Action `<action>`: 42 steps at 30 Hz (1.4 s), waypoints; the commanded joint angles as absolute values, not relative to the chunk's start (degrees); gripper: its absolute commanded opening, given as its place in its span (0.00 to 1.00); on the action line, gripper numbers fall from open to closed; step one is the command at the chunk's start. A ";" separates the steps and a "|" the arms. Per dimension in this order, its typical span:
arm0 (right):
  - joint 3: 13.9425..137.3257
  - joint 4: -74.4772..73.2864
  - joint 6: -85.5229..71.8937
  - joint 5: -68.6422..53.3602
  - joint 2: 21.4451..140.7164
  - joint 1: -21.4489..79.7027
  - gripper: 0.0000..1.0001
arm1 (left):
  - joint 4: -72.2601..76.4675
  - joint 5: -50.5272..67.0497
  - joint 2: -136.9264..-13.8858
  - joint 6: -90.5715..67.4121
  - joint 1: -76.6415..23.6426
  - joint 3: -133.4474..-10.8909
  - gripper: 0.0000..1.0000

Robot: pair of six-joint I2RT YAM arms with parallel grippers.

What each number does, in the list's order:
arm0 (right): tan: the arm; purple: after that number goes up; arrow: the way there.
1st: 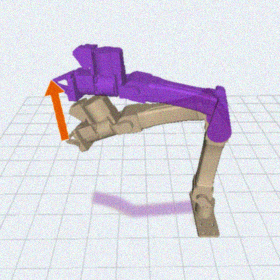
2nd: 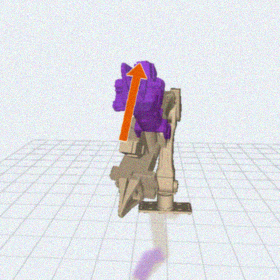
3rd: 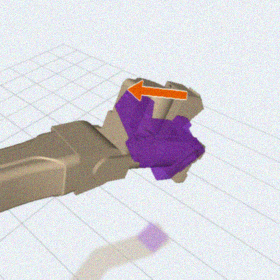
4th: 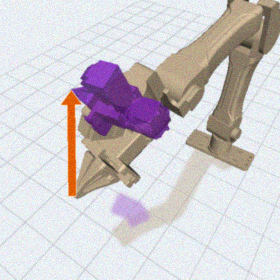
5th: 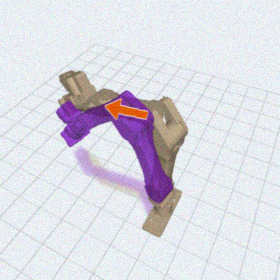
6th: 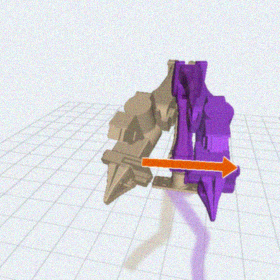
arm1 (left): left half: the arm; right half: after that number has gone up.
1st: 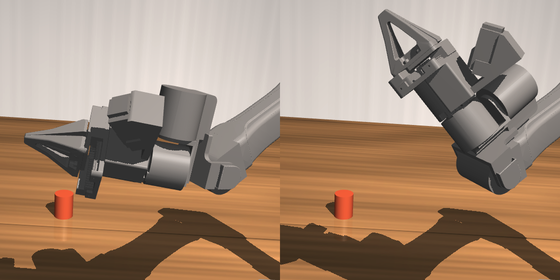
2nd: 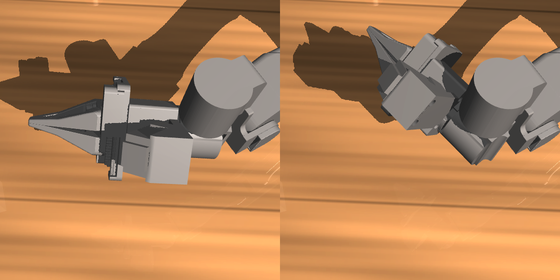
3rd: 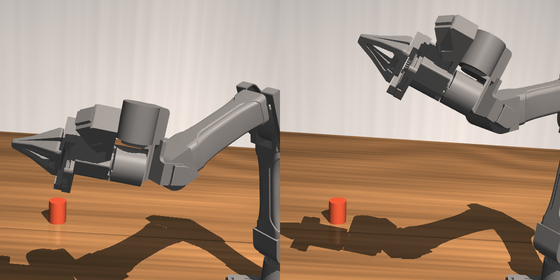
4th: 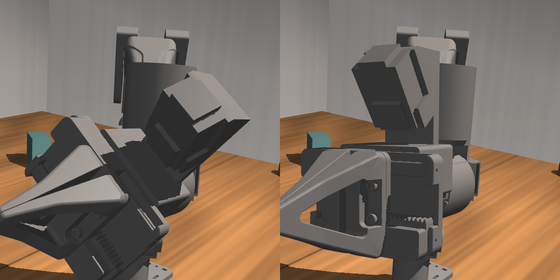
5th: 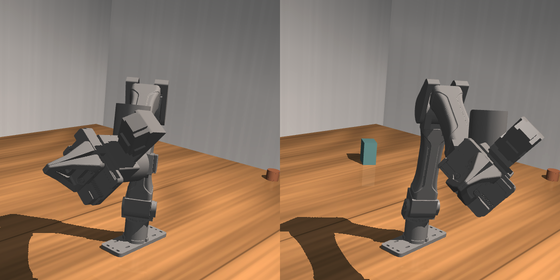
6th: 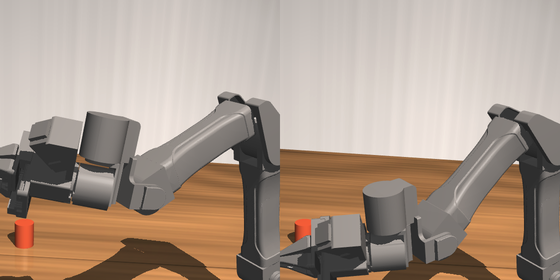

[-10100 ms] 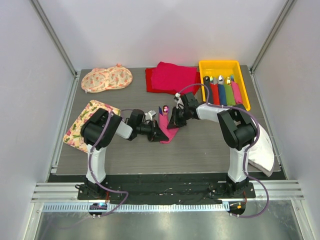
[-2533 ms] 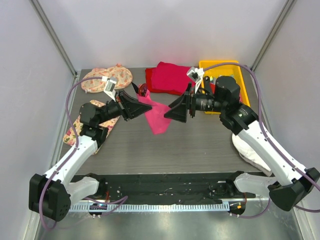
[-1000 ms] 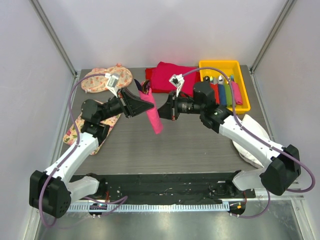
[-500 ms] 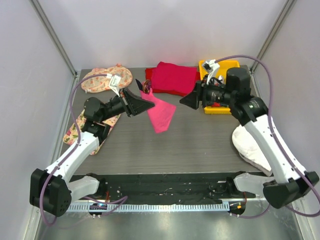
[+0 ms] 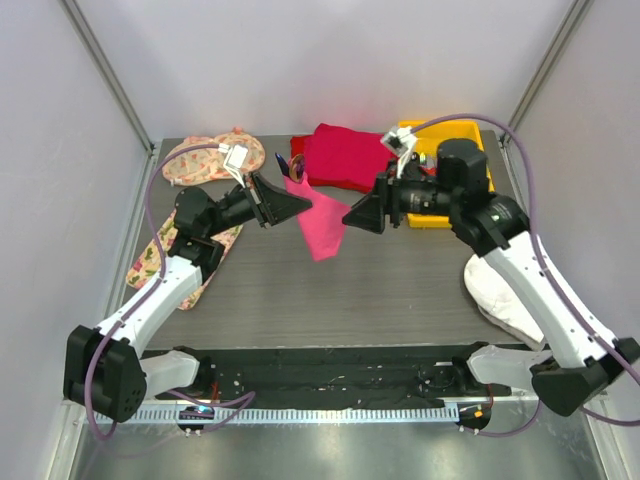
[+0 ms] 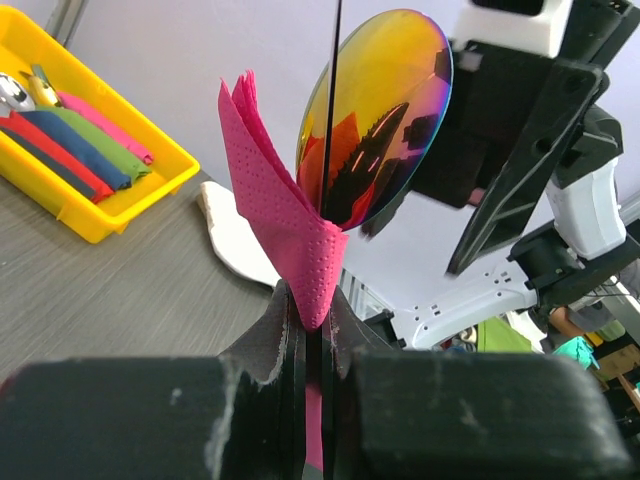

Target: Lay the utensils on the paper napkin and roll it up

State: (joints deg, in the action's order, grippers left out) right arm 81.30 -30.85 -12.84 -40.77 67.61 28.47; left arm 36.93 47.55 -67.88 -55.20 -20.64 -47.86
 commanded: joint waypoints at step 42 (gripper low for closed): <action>76.73 -11.86 -16.97 -38.15 77.87 38.41 0.68 | 39.73 47.90 -64.95 -57.04 -21.53 -51.68 0.00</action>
